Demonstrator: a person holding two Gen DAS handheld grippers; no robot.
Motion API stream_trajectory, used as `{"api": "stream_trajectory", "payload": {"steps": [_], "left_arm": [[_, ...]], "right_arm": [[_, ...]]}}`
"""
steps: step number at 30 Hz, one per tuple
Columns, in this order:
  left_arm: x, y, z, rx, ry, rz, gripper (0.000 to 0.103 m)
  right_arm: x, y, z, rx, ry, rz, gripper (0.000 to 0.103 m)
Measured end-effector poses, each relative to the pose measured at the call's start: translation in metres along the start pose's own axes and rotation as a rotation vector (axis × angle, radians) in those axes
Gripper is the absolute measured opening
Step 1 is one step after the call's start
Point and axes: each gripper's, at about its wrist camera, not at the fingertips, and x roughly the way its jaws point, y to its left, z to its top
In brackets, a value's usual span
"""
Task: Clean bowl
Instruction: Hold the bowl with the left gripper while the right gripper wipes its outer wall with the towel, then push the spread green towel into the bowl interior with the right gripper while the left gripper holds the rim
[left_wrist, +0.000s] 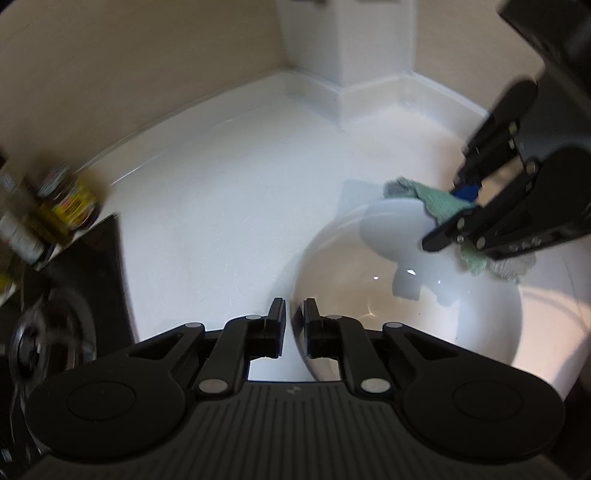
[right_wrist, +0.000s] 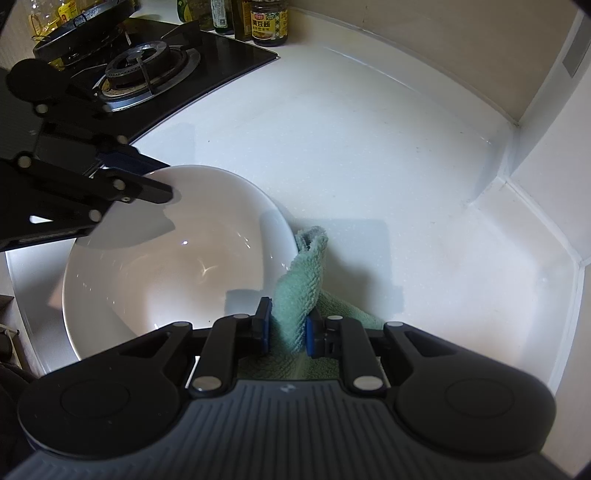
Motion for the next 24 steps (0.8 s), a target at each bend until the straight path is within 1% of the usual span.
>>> {"api": "stream_trajectory", "payload": {"steps": [3,7,9,11,15,17,20,22,24], "left_arm": [[-0.007,0.004,-0.011,-0.079,0.003,-0.019,0.011],[-0.006,0.003,-0.018,-0.088,0.009,-0.032,0.011],[-0.006,0.004,-0.017,-0.092,0.011,-0.034,0.010],[-0.007,0.006,-0.018,-0.111,0.004,-0.043,0.009],[-0.008,0.010,-0.020,-0.138,-0.005,-0.062,0.009],[-0.009,0.010,-0.020,-0.143,-0.009,-0.069,0.009],[-0.010,0.012,-0.021,-0.155,-0.015,-0.079,0.009],[-0.010,0.014,-0.022,-0.168,-0.020,-0.088,0.009],[-0.010,0.014,-0.021,-0.167,-0.023,-0.091,0.009]], "right_arm": [[0.000,-0.001,-0.002,0.015,-0.010,-0.001,0.014],[-0.004,-0.001,-0.002,0.026,-0.031,-0.014,0.013],[-0.016,-0.001,0.001,0.029,-0.075,-0.037,0.011],[-0.033,-0.001,0.005,0.039,-0.129,-0.036,0.010],[-0.079,0.003,0.016,0.063,-0.257,0.059,0.010],[-0.099,0.004,0.020,0.093,-0.330,0.125,0.010],[-0.114,0.004,0.022,0.163,-0.422,0.234,0.010],[-0.106,0.002,0.021,0.201,-0.410,0.281,0.011],[-0.082,-0.001,0.018,0.239,-0.322,0.295,0.013]]}}
